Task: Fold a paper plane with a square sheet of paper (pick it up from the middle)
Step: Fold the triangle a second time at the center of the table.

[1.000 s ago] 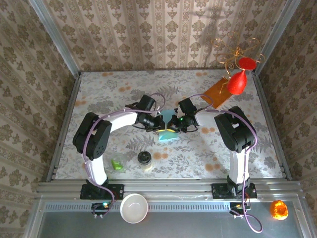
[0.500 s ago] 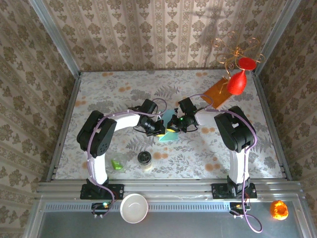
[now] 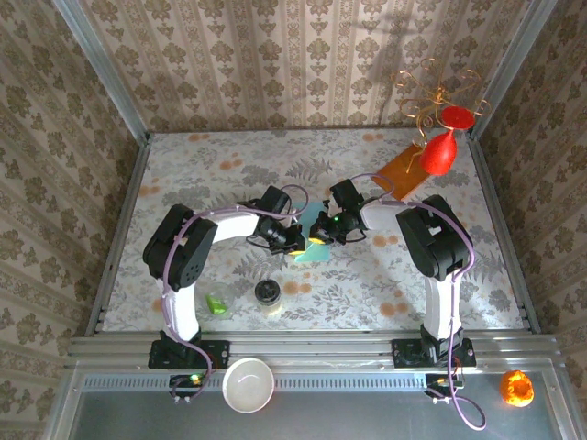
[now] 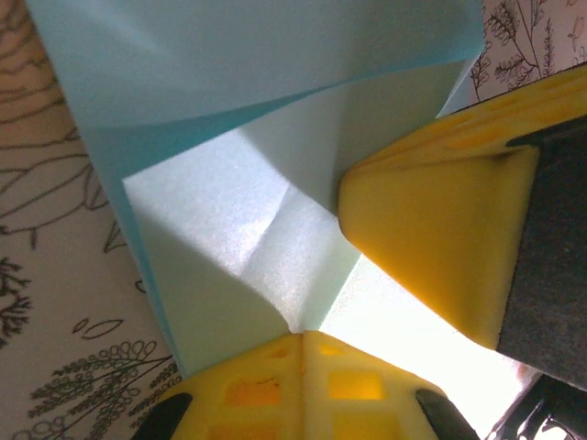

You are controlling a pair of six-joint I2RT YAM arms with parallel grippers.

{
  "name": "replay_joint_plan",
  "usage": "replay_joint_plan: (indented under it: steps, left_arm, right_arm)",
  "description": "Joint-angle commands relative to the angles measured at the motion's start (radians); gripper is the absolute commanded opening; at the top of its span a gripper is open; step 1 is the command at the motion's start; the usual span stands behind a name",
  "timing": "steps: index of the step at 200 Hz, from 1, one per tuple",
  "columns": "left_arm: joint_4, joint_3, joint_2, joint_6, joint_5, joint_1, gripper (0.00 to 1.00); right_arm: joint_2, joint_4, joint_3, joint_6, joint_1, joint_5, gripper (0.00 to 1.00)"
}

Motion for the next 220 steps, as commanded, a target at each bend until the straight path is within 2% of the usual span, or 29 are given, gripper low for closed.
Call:
replay_joint_plan:
  steps: [1,90,102,136,159,220]
  left_arm:
    - [-0.122,-0.059,-0.016,0.039,-0.025,-0.021,0.00]
    - [-0.303,-0.086,-0.098,0.158,-0.065,-0.007,0.00]
    - [-0.288,-0.084,-0.133,0.151,-0.058,0.009,0.00]
    - [-0.075,-0.108,-0.276,0.054,-0.063,0.023,0.00]
    - [-0.001,-0.099,-0.229,0.002,-0.061,0.014,0.00]
    - [0.002,-0.048,-0.071,-0.036,-0.071,-0.020,0.00]
  right_arm:
    - [0.092,-0.139,-0.029,0.009,0.002,0.111,0.03]
    - [0.102,-0.150,-0.021,0.009,-0.002,0.118,0.03]
    - [0.096,-0.145,-0.026,0.007,-0.002,0.118,0.03]
    - [0.081,-0.123,-0.030,0.006,-0.002,0.104,0.03]
    - [0.076,-0.114,-0.027,0.009,-0.002,0.095,0.03]
    - [0.067,-0.095,-0.012,0.012,-0.002,0.076,0.03]
